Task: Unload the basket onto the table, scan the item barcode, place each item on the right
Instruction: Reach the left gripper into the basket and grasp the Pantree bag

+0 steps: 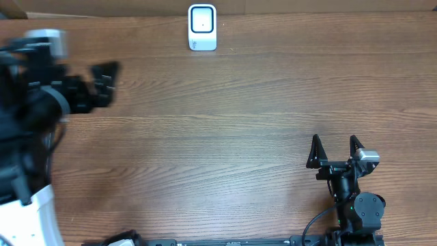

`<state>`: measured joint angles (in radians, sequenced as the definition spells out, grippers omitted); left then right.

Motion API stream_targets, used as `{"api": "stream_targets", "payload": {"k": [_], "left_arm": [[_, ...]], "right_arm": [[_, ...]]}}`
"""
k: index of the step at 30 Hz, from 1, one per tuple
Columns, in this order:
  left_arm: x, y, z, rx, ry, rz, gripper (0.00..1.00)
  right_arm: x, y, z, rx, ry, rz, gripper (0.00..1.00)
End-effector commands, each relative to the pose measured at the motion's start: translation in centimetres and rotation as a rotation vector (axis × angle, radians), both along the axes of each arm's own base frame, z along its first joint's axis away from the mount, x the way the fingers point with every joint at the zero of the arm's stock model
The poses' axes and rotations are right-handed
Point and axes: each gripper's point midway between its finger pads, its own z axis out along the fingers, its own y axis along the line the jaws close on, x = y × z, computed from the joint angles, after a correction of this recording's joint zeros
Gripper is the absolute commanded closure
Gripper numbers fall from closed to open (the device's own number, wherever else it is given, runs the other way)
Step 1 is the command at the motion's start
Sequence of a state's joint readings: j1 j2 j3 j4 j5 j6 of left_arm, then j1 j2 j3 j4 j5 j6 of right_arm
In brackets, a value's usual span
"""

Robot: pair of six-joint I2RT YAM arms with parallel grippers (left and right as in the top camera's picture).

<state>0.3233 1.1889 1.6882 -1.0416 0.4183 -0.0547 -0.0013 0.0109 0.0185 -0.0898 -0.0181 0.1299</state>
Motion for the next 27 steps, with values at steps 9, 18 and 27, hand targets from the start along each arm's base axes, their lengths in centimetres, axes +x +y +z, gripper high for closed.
{"api": "stream_targets", "payload": {"k": [9, 18, 27], "left_arm": [[-8.9, 19.5, -3.9, -0.225, 0.181, 0.960, 0.00], [-12.2, 26.4, -7.0, -0.219, 0.262, 1.266, 0.00], [-12.2, 32.4, -13.4, -0.090, 0.501, 1.359, 0.01]], "right_arm": [[0.0, -0.3, -0.2, -0.004, -0.001, -0.017, 0.00], [0.0, -0.3, -0.2, -0.004, -0.001, -0.017, 0.00], [0.0, -0.3, -0.2, -0.004, -0.001, -0.017, 0.00]]}}
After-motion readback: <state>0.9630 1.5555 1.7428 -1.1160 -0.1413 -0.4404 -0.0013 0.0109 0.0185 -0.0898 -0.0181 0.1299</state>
